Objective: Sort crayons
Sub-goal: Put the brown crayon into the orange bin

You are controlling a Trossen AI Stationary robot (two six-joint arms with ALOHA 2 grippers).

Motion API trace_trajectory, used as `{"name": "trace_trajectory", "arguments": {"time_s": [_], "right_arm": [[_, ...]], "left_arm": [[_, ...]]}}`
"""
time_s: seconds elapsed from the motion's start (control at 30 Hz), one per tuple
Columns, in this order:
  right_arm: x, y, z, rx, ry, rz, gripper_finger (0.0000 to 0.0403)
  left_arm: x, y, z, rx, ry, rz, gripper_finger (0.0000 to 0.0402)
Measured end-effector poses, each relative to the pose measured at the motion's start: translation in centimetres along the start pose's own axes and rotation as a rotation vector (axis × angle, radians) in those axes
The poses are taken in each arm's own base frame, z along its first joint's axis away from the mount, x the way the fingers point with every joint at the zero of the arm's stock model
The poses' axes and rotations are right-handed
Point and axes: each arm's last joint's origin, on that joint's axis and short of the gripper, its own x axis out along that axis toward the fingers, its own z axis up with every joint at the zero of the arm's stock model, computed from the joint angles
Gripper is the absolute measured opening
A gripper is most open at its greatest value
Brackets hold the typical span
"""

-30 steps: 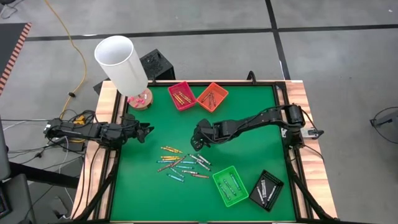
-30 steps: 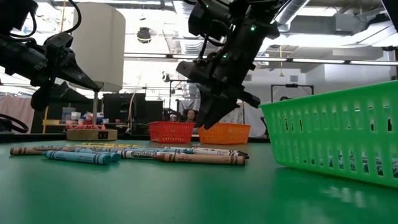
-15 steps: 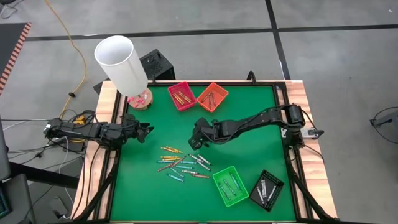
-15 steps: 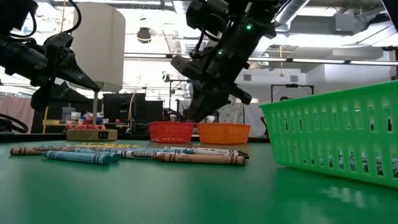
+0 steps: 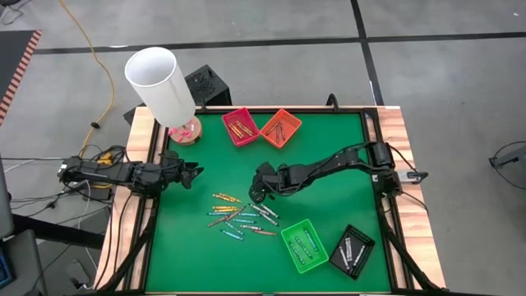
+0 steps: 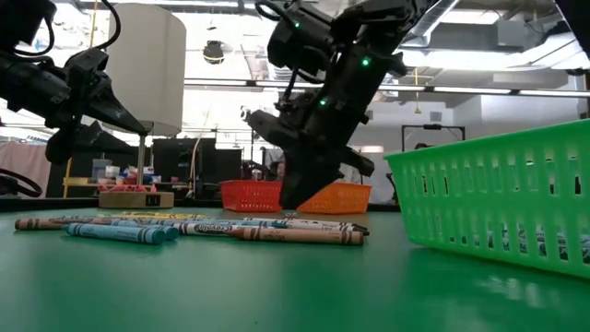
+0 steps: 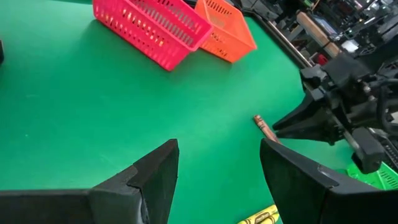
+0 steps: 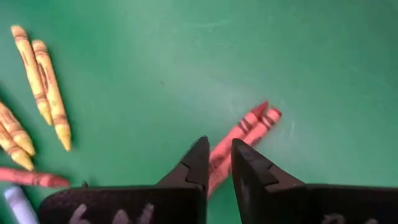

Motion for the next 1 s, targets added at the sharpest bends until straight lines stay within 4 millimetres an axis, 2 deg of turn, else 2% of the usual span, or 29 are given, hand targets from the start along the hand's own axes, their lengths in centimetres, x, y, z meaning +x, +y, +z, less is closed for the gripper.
{"name": "trace_trajectory", "arguments": {"time_s": [0.2, 0.5, 0.7, 0.83, 1.0], "right_arm": [[0.9, -0.1, -0.6, 0.013, 0.027, -0.006, 0.0064], [0.9, 0.2, -0.5, 0.006, 0.019, 0.019, 0.0064], [-0.2, 1.6, 0.5, -0.043, 0.011, 0.038, 0.0064], [-0.8, 1.7, 0.5, -0.100, 0.058, -0.001, 0.0064], [-0.4, 2.2, 0.5, -0.120, 0.062, 0.051, 0.0071]], "left_arm": [[0.0, 0.0, 0.0, -0.001, 0.000, -0.002, 0.0215], [0.0, 0.0, 0.0, -0.007, 0.000, -0.001, 0.0215], [0.0, 0.0, 0.0, -0.007, 0.000, -0.001, 0.0215], [0.0, 0.0, 0.0, -0.005, 0.000, -0.001, 0.0215], [0.0, 0.0, 0.0, 0.003, -0.002, 0.000, 0.0215]]}}
